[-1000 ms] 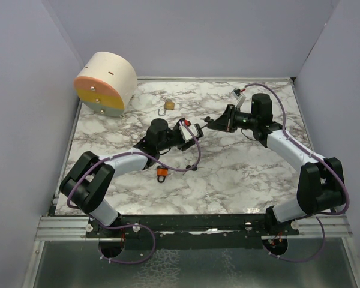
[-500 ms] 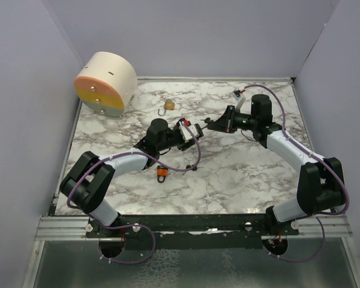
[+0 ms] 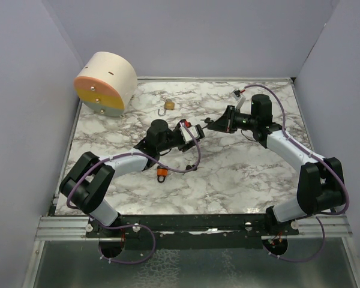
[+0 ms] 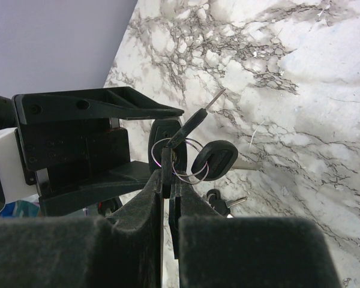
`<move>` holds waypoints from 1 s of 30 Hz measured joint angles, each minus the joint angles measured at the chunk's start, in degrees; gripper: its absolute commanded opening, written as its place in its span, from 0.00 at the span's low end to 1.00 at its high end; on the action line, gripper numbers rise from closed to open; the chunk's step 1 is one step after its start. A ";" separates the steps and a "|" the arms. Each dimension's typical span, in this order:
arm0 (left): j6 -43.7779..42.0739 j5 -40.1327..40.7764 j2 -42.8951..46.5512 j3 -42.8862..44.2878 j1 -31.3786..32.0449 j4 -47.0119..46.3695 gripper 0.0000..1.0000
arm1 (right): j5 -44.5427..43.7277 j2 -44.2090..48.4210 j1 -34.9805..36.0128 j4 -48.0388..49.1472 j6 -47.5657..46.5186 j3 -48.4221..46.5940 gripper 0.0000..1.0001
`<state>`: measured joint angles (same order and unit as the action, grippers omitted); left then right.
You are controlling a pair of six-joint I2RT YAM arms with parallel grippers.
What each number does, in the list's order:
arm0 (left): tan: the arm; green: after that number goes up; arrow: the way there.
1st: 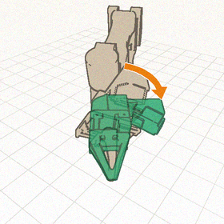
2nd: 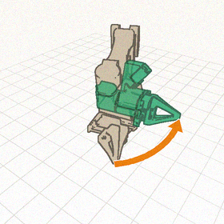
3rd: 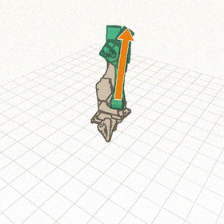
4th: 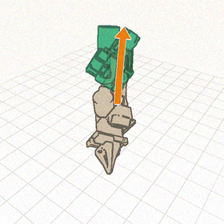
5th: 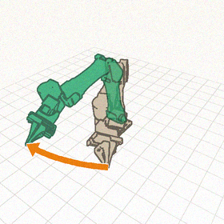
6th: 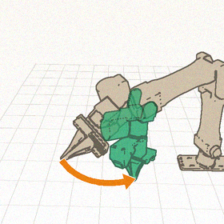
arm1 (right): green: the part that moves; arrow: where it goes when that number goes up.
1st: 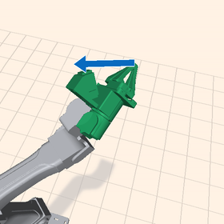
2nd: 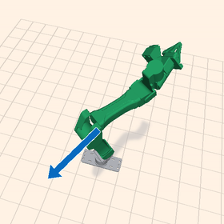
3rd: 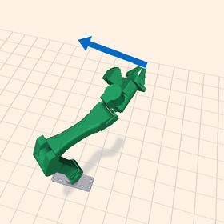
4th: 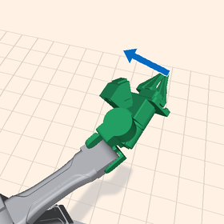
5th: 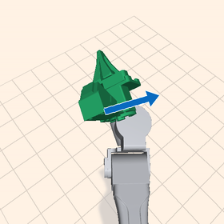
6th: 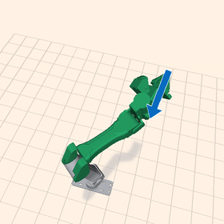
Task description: Unlock with the key
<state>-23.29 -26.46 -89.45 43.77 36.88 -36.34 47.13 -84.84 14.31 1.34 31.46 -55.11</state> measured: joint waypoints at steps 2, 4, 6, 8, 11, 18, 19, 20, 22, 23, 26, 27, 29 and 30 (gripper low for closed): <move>0.00 -0.11 0.04 -0.20 0.00 -0.26 0.00 | 0.00 0.00 0.00 0.00 -0.02 0.00 0.01; 0.00 -0.13 0.04 -0.20 0.00 -0.37 0.00 | 0.00 0.00 0.00 0.00 0.00 0.00 0.01; 0.00 -0.11 0.07 -0.20 0.00 -0.50 0.00 | 0.00 0.00 0.00 0.04 0.00 0.00 0.01; 0.00 -0.11 0.09 -0.20 0.02 -0.52 0.00 | 0.00 0.00 0.00 0.04 0.00 0.02 0.01; 0.00 -0.11 0.09 -0.20 0.09 -0.55 0.00 | 0.00 0.00 0.00 0.09 0.00 0.09 0.01; 0.07 -0.07 0.09 -0.20 0.11 -0.52 0.00 | 0.02 0.00 0.02 0.42 0.00 0.46 0.01; 0.17 -0.04 0.09 -0.20 0.11 -0.52 0.00 | 0.02 0.00 0.02 0.46 0.00 0.52 0.01; 0.24 0.00 0.09 -0.20 0.11 -0.52 0.00 | 0.02 0.00 0.04 0.50 0.00 0.59 0.01; 0.42 0.09 0.09 -0.20 0.11 -0.50 0.00 | 0.02 0.00 0.11 0.68 0.00 0.74 0.01; 0.48 0.13 0.09 -0.20 0.11 -0.50 0.00 | 0.02 0.00 0.11 0.81 0.00 0.83 0.01; 0.72 0.28 0.09 -0.20 0.11 -0.48 0.00 | 0.00 0.00 0.13 0.87 -0.02 0.87 0.01; 0.85 0.37 0.09 -0.17 0.11 -0.48 0.00 | 0.00 0.00 0.15 0.92 -0.02 0.87 0.01; 0.98 0.44 0.09 -0.17 0.11 -0.48 0.00 | -0.04 0.00 0.22 0.96 -0.04 0.87 0.01; 1.09 0.46 0.09 -0.17 0.11 -0.46 0.00 | -0.07 0.00 0.24 0.96 -0.04 0.87 0.01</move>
<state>-22.20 -26.00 -89.36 43.59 36.99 -36.80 47.07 -84.84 14.55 2.31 31.42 -54.24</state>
